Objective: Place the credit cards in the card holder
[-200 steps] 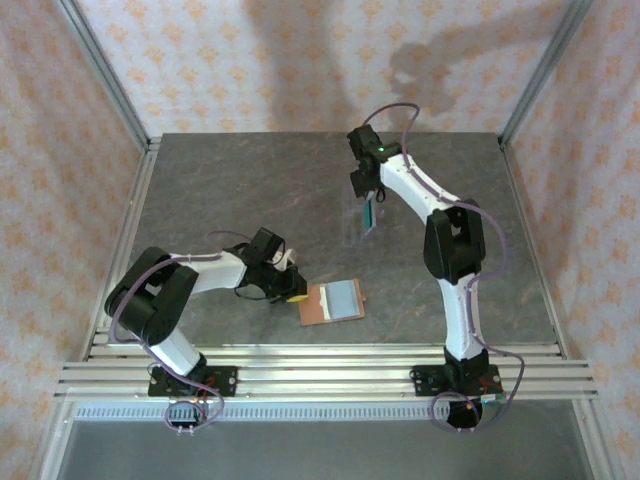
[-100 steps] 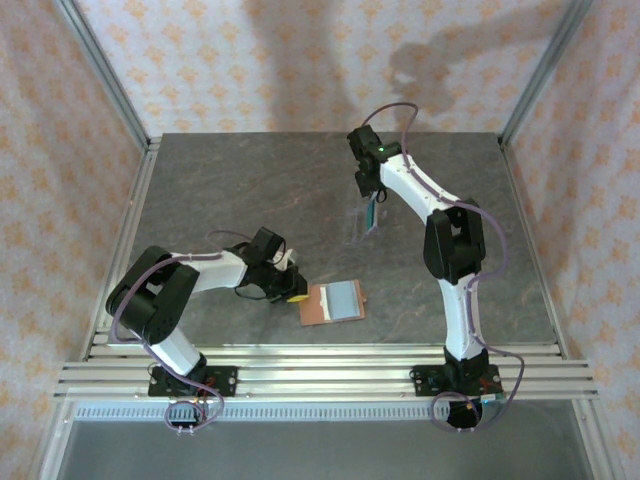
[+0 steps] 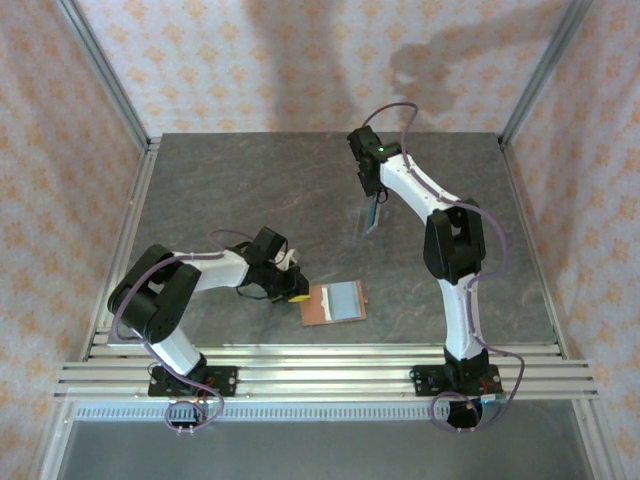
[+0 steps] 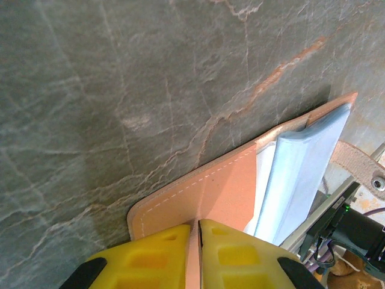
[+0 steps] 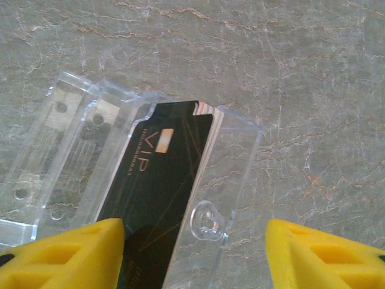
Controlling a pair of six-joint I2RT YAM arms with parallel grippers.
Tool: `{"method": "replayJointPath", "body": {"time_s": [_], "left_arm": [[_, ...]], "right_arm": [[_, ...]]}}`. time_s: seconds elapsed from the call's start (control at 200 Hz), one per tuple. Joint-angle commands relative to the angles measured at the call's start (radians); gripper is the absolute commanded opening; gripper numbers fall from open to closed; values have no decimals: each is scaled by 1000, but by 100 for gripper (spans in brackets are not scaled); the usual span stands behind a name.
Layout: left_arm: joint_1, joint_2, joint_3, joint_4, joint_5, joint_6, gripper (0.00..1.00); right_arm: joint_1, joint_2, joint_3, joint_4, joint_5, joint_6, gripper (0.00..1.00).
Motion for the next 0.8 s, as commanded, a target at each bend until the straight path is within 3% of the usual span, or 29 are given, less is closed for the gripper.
{"method": "replayJointPath", "body": {"time_s": [0.0, 0.355, 0.516, 0.681, 0.796], "left_arm": [[-19, 40, 2, -48, -16, 15, 15], [-21, 47, 7, -48, -16, 16, 15], [-23, 56, 8, -47, -13, 16, 15], [-24, 64, 13, -47, -11, 18, 15], [-25, 70, 16, -46, -8, 18, 15]], "right_arm": [[2, -42, 10, -53, 47, -2, 59], [2, -42, 22, -66, 26, 6, 46], [3, -37, 25, -70, 17, 6, 27], [2, -36, 30, -76, 4, 7, 24], [2, -35, 33, -80, -2, 9, 16]]}}
